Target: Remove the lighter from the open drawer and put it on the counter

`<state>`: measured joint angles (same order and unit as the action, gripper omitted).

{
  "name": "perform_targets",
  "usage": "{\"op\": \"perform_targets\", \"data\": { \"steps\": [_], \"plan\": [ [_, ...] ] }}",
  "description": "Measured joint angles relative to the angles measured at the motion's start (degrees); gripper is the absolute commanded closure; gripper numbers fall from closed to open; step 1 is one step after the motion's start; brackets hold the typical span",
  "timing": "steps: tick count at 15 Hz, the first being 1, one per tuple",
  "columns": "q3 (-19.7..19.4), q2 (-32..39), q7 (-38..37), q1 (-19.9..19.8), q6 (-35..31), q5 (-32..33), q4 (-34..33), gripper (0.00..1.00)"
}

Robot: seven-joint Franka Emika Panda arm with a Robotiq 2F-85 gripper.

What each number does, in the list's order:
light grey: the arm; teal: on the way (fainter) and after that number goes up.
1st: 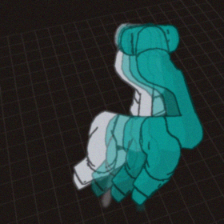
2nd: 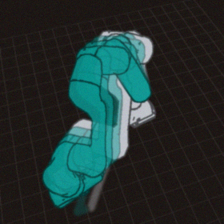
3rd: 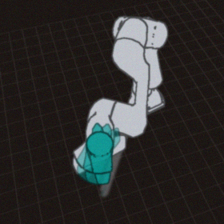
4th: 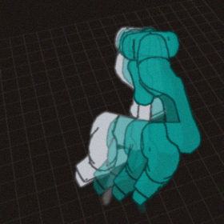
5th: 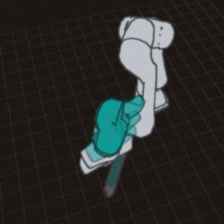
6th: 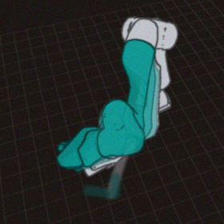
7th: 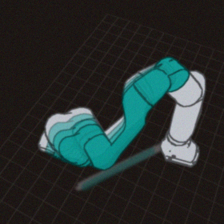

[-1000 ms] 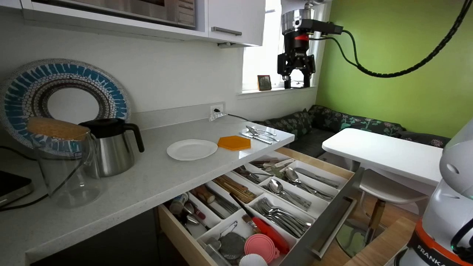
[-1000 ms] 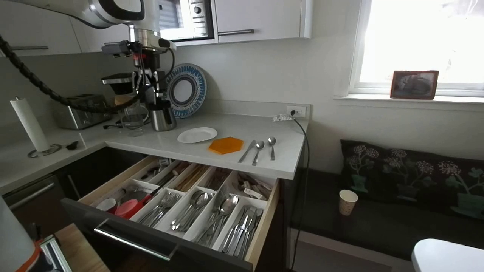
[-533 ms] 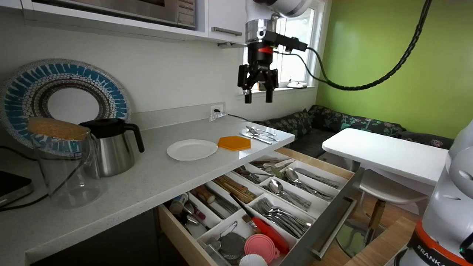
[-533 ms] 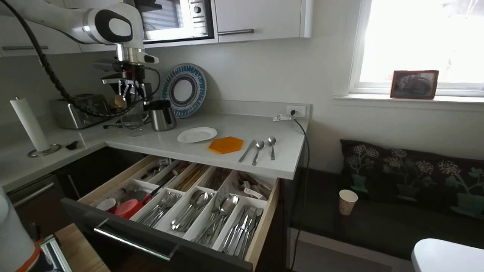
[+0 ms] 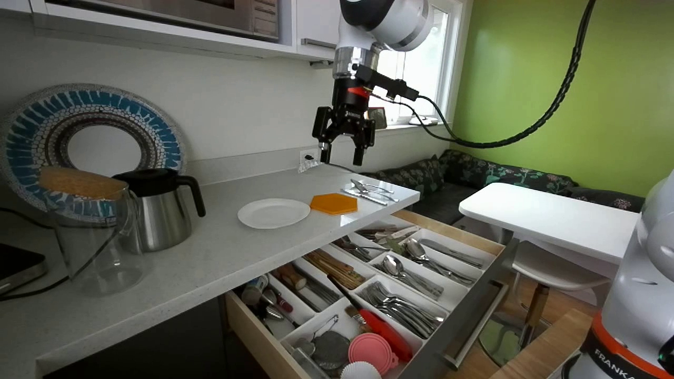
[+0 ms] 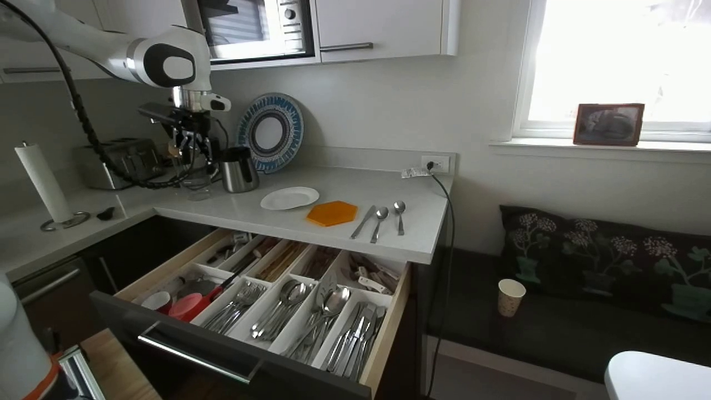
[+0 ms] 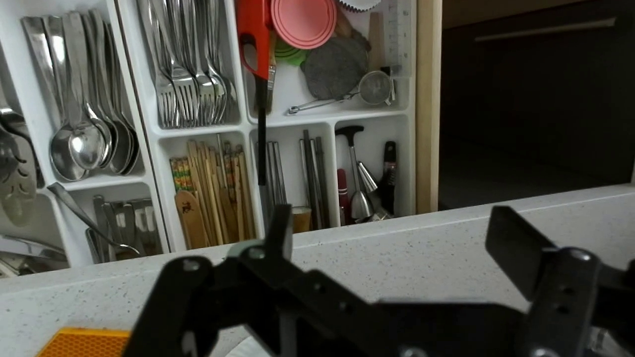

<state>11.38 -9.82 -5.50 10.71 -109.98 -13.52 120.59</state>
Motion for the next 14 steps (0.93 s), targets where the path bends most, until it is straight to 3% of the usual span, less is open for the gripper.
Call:
{"op": "perform_targets", "data": {
  "steps": [9, 14],
  "plan": [
    [1.5, 2.1, 0.0, 1.3, 0.0, -0.3, 0.7, 0.0],
    [3.7, 4.7, -3.5, 3.4, -1.9, -2.0, 6.6, 0.0]
  ]
}}
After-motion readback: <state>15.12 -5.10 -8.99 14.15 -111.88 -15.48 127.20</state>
